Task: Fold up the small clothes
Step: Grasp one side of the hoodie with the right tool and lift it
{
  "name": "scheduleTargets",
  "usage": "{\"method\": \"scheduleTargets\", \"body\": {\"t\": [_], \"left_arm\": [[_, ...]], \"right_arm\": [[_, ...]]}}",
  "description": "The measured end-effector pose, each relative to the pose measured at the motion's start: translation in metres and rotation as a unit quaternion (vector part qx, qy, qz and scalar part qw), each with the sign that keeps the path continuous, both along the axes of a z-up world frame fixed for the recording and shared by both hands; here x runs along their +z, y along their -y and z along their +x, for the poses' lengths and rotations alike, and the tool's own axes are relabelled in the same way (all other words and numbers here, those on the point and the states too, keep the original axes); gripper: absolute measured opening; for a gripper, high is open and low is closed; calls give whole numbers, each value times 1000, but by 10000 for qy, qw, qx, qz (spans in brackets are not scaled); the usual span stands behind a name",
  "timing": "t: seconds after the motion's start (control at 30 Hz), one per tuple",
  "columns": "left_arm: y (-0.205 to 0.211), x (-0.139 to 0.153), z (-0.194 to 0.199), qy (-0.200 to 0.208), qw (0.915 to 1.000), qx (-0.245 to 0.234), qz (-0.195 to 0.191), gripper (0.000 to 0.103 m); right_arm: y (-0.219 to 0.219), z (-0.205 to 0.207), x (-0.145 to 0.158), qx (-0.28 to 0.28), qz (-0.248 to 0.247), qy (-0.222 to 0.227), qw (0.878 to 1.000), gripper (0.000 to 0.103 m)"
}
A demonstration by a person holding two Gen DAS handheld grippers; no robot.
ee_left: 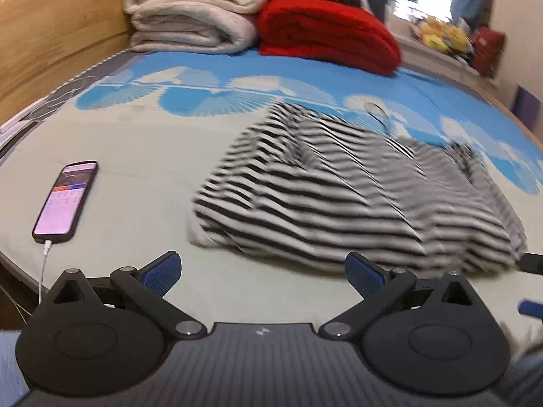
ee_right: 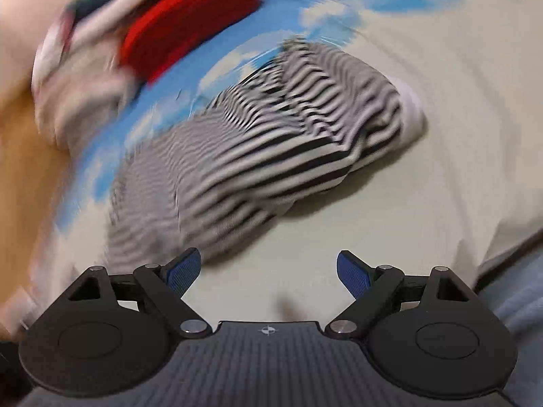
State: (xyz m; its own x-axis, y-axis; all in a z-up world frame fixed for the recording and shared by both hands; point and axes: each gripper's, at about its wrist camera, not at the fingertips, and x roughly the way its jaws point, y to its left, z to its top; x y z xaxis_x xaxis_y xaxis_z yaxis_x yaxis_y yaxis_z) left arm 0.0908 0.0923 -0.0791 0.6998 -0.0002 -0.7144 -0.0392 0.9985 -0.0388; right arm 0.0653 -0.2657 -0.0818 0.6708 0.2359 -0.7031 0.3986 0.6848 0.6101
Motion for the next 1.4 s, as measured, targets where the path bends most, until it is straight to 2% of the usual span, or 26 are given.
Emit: {"method": "scheduleTargets", "body": {"t": [0.03,0.17,0.27,0.33,0.37,0.4,0.43,0.47,0.6,0.7,0.77,0.83,0.93,1.0,1.07,1.1,1.13,1.17,1.2,1.23,1.3,1.37,1.4], "left_arm": [[-8,-2,8,45,9999,69,-63,103],[-33,-14,44,42,9993,280,-259,103],[-51,-33,71,-182,9977,357,-551,103],[-62,-47,85,-418,9945,506,-813,103],[-66,-51,91,-550,9918,647,-950,103],[-69,-54,96,-608,9892,742,-1112,103],[-71,-57,100,-620,9871,818,-1233,103],[-71,-58,104,-630,9863,917,-1221,103],[-62,-59,112,-595,9891,1057,-838,103],[-56,-61,115,-637,9911,1046,-514,103],[-51,-66,116,-786,9911,996,-411,103],[-45,-72,116,-882,9914,916,-324,103],[-37,-75,115,-939,9929,710,-153,103],[-36,-77,114,-980,9929,661,-126,103],[-36,-79,115,-1016,9926,653,-137,103],[-37,-78,115,-1011,9925,662,-165,103],[-39,-78,115,-1009,9924,678,-210,103],[-41,-77,114,-1009,9920,703,-267,103],[-44,-76,115,-1005,9917,737,-328,103],[-48,-75,114,-989,9911,786,-418,103],[-56,-71,111,-937,9899,918,-545,103],[-66,-66,109,-859,9883,1093,-631,103],[-71,-64,108,-824,9874,1163,-687,103]], "right_arm": [[15,4,-7,-293,309,48,9991,88],[58,26,-33,-1324,935,151,9867,88],[88,40,-66,-2327,1709,-12,9574,89],[98,55,-81,-2511,2137,253,9437,89],[98,64,-83,-2489,2193,303,9429,89],[98,74,-83,-2370,2187,314,9461,83],[96,86,-82,-2178,2055,286,9537,43],[93,96,-82,-2054,1909,209,9596,16],[104,104,-76,-2063,1716,179,9632,14],[126,87,-68,-2250,1751,304,9580,13],[138,75,-60,-2431,1415,367,9589,13],[145,71,-62,-2690,1031,182,9574,13],[147,73,-70,-2735,868,-27,9579,14],[135,81,-51,-2499,293,113,9678,13],[105,92,-13,-1992,-711,518,9760,13],[87,98,5,-1700,-1210,750,9751,13],[62,105,24,-1360,-1811,1009,9688,13],[29,113,43,-936,-2480,1314,9552,13],[-2,118,56,-507,-3027,1600,9382,13],[-38,121,66,-25,-3558,1900,9150,13],[-112,120,71,1090,-4370,2457,8584,14],[-180,110,55,2284,-4905,2842,7915,14],[-210,103,41,2873,-5038,2896,7614,14]]}}
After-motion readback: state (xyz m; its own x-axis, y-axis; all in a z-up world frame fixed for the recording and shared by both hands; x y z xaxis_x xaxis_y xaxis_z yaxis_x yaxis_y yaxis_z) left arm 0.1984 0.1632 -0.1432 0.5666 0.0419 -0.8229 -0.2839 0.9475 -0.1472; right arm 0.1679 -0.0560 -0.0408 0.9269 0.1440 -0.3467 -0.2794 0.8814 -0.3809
